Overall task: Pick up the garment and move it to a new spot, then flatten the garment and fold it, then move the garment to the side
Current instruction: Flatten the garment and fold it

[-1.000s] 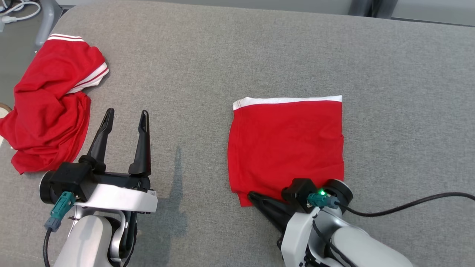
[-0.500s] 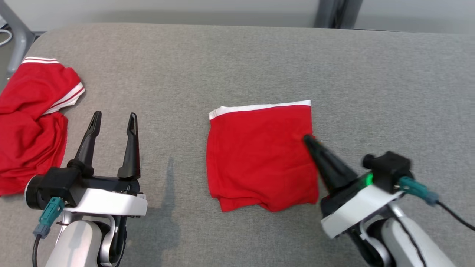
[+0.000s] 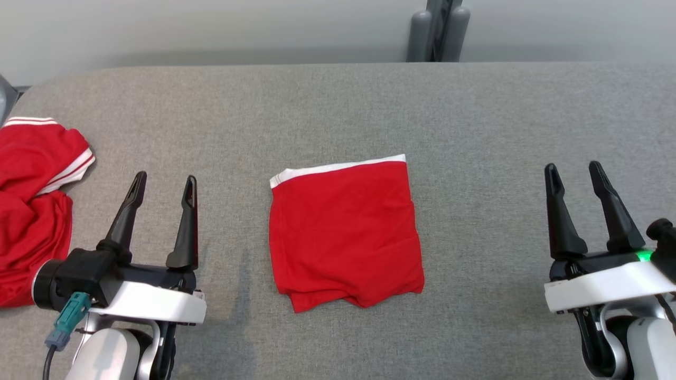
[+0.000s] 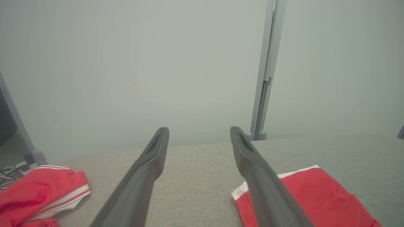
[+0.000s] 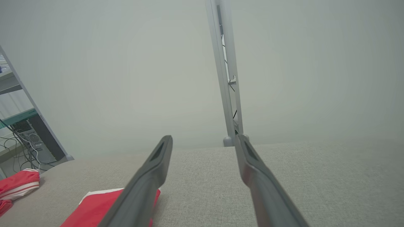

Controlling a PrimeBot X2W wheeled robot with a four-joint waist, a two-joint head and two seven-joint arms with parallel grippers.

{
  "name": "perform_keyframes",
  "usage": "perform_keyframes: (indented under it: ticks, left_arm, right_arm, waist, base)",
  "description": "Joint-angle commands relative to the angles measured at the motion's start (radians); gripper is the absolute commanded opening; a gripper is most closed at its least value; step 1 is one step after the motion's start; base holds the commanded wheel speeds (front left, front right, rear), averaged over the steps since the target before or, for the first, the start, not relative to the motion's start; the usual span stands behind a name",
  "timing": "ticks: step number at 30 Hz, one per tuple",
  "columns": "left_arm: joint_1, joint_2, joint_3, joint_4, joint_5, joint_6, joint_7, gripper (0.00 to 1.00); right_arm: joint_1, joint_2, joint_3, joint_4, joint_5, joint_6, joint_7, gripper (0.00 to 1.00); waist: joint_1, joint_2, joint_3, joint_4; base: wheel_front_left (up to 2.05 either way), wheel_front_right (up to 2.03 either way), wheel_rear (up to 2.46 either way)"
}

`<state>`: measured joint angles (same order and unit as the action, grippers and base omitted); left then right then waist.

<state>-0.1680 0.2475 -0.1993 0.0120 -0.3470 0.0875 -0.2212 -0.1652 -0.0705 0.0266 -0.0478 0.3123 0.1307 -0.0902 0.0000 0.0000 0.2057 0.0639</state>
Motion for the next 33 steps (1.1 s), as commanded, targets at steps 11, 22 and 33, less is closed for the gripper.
perform_keyframes:
  ticks: [11, 22, 33]
  left_arm:
    - [0.084, 0.03, -0.017, 0.013, 0.003, 0.002, 0.008, 1.0]
    - [0.154, 0.042, -0.023, 0.029, -0.006, 0.012, 0.008, 1.0]
    - [0.182, 0.05, -0.02, 0.047, -0.016, 0.021, 0.008, 1.0]
  right_arm:
    - [0.09, -0.01, -0.047, 0.057, -0.009, 0.0, 0.022, 1.0]
    - [0.196, -0.004, -0.071, 0.018, -0.03, 0.0, 0.065, 1.0]
    - [0.255, 0.001, -0.086, -0.04, -0.045, 0.0, 0.101, 1.0]
  waist:
    - [0.0, 0.0, -0.121, -0.026]
    - [0.0, 0.0, -0.212, -0.035]
    - [0.0, 0.0, -0.233, -0.038]
  base:
    - [0.0, 0.0, 0.0]
    - [0.0, 0.0, 0.0]
    - [0.0, 0.0, 0.0]
